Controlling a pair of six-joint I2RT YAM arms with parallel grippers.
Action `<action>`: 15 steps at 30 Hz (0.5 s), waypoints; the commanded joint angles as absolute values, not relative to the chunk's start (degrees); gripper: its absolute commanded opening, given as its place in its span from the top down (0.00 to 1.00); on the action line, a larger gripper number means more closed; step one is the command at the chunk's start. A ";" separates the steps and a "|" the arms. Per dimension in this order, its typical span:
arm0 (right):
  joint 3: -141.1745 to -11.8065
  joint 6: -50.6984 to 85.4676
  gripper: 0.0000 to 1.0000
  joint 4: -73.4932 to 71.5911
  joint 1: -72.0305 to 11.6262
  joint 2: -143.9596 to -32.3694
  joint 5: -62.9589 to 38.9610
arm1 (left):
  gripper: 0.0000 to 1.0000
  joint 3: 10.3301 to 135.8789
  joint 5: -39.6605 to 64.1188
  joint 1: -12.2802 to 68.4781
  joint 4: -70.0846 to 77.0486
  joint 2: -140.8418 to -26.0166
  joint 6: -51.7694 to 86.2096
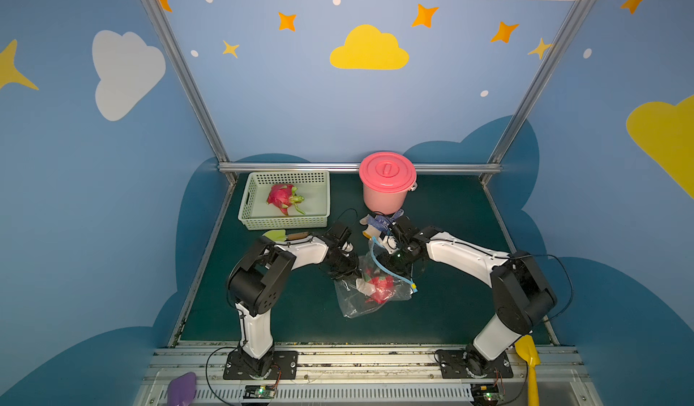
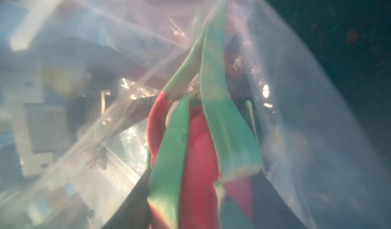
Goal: Open the zip-top bag and take out the dragon fruit
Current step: Pick up the dragon fruit from the zipper food storage bag.
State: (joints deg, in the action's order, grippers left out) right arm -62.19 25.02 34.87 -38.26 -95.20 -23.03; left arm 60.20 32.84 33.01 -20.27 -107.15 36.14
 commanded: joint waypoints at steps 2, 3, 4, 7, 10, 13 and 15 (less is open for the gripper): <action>-59.92 25.05 0.51 37.36 -38.40 -89.11 -18.90 | 0.90 59.78 23.29 33.12 -32.18 -109.60 32.97; -59.09 25.25 0.52 37.12 -38.05 -87.37 -18.44 | 0.90 59.29 22.25 33.04 -32.62 -109.53 32.72; -58.22 25.51 0.53 36.88 -37.68 -85.65 -18.09 | 0.90 58.86 21.77 32.75 -32.93 -109.60 32.48; -55.43 26.40 0.54 35.47 -36.45 -80.95 -18.11 | 0.90 57.34 21.88 32.18 -32.31 -109.78 32.39; -53.40 26.84 0.54 34.10 -34.72 -76.50 -20.42 | 0.90 57.12 21.86 32.17 -32.09 -110.60 32.26; -52.13 27.06 0.54 32.75 -33.22 -70.50 -22.63 | 0.90 57.38 21.77 32.17 -31.99 -111.83 32.10; -51.37 26.93 0.54 31.57 -31.68 -65.47 -24.22 | 0.90 57.82 21.75 32.17 -32.18 -112.67 31.84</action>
State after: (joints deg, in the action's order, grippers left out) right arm -50.72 26.65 32.99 -33.78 -72.95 -20.91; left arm 60.95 31.44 32.91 -23.40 -107.33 32.99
